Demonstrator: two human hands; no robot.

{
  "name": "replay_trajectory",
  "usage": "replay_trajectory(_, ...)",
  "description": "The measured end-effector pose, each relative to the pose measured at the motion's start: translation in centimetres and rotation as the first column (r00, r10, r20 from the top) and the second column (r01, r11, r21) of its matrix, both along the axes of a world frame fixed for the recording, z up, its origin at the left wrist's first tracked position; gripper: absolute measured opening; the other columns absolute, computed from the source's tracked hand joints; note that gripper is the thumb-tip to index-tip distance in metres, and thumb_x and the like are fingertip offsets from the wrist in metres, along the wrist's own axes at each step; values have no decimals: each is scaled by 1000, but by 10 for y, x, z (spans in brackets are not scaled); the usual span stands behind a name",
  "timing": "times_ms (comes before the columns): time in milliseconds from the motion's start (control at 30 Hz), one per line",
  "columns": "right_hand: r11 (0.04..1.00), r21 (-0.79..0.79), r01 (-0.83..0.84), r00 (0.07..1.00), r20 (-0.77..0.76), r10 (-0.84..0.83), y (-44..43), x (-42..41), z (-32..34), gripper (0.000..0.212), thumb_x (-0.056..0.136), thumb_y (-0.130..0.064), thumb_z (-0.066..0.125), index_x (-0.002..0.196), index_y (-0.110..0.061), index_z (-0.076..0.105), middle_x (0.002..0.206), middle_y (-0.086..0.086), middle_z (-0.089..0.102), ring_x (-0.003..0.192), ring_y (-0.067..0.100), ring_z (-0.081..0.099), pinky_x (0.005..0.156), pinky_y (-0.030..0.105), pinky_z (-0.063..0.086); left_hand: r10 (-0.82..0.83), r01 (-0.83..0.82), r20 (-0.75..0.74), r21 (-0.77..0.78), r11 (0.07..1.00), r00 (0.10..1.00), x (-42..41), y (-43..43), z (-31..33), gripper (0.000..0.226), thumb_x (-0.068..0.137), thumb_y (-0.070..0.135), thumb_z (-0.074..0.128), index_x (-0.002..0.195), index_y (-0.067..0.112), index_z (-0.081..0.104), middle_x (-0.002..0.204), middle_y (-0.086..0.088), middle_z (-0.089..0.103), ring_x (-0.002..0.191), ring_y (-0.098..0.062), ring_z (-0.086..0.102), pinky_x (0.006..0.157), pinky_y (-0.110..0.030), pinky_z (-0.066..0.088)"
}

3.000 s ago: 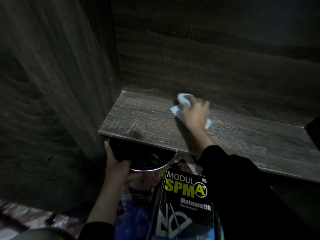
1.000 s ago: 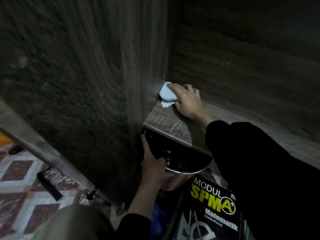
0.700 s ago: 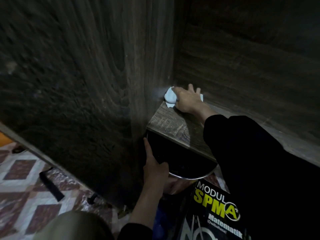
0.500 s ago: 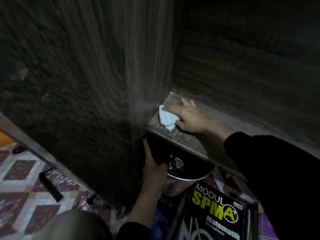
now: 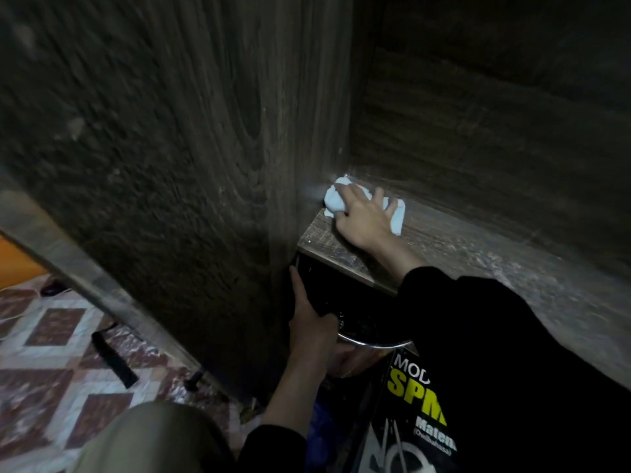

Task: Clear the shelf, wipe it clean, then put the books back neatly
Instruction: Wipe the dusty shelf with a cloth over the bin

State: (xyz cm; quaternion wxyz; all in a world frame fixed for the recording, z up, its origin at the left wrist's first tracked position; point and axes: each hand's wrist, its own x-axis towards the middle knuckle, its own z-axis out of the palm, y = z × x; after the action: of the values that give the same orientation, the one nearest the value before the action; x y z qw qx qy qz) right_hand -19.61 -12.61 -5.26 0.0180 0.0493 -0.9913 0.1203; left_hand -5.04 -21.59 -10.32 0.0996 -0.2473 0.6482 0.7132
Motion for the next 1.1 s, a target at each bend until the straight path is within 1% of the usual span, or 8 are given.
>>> replay_trajectory(433, 821, 198, -536, 843, 62, 535, 24, 66, 8, 57, 81, -35, 22, 127, -48, 54, 154, -4, 29, 134, 30, 27, 106, 53, 23, -22, 22, -5, -65, 998, 1000, 6, 0, 17, 98, 79, -6, 42, 142, 59, 4, 131, -5, 50, 102, -34, 60, 78, -53, 56)
replay_trajectory(533, 790, 167, -590, 807, 115, 579, 45, 78, 17, 45, 85, -22, 41, 114, -46, 65, 150, -6, 35, 124, 25, 32, 101, 48, 33, -17, 17, 28, -13, 1000, 999, 7, 1, 22, 96, 84, -7, 42, 143, 58, 3, 125, 2, 42, 98, -33, 60, 68, -52, 58)
replay_trajectory(633, 816, -225, -532, 816, 121, 565, 75, 86, 29, 43, 81, -9, 56, 101, -43, 70, 133, -1, 55, 115, 18, 50, 99, 38, 40, -20, 20, 30, 6, 1000, 999, 7, 2, 22, 97, 86, -5, 47, 142, 59, 0, 128, 2, 38, 103, -36, 59, 65, -53, 58)
replay_trajectory(733, 750, -644, -152, 974, 30, 223, 107, 83, 39, 43, 86, -1, 61, 104, -40, 66, 124, 1, 63, 112, 12, 58, 88, 20, 45, -15, 14, 33, 38, 999, 999, 7, 2, 22, 99, 85, -11, 42, 143, 57, -1, 137, 2, 38, 105, -38, 59, 66, -55, 57)
replay_trajectory(800, 869, -494, 22, 992, -96, -79, 124, 77, 27, 39, 91, -9, 56, 120, -35, 61, 129, 7, 59, 118, 22, 53, 89, 25, 41, -12, 10, 34, 40, 999, 999, 7, 4, 22, 99, 85, -13, 41, 143, 56, 0, 146, -1, 35, 107, -38, 58, 66, -54, 57)
replay_trajectory(900, 956, 3, 295, 956, 11, -295, 113, 76, 5, 48, 97, -41, 43, 145, -38, 34, 151, 14, 30, 133, 35, 29, 108, 43, 23, -16, 14, 44, 49, 999, 999, 7, 5, 20, 100, 86, -13, 43, 143, 56, -1, 148, -2, 34, 106, -39, 59, 67, -54, 57)
replay_trajectory(1000, 971, 131, 201, 976, 55, -210, 68, 85, -2, 56, 96, -56, 32, 148, -41, 19, 156, 13, 13, 137, 36, 16, 109, 55, 16, -27, 26, 37, 29, 999, 999, 7, 6, 20, 97, 87, -10, 43, 144, 55, -2, 146, -1, 36, 104, -38, 60, 66, -52, 58)
replay_trajectory(1100, 983, 183, -29, 1000, 0, 30, 27, 104, -3, 64, 91, -39, 46, 149, -37, 19, 154, 15, 17, 133, 36, 20, 105, 52, 23, -25, 25, 26, 7, 1000, 999, 7, 7, 20, 95, 87, -7, 43, 145, 53, -1, 139, 0, 36, 106, -38, 58, 68, -53, 57)
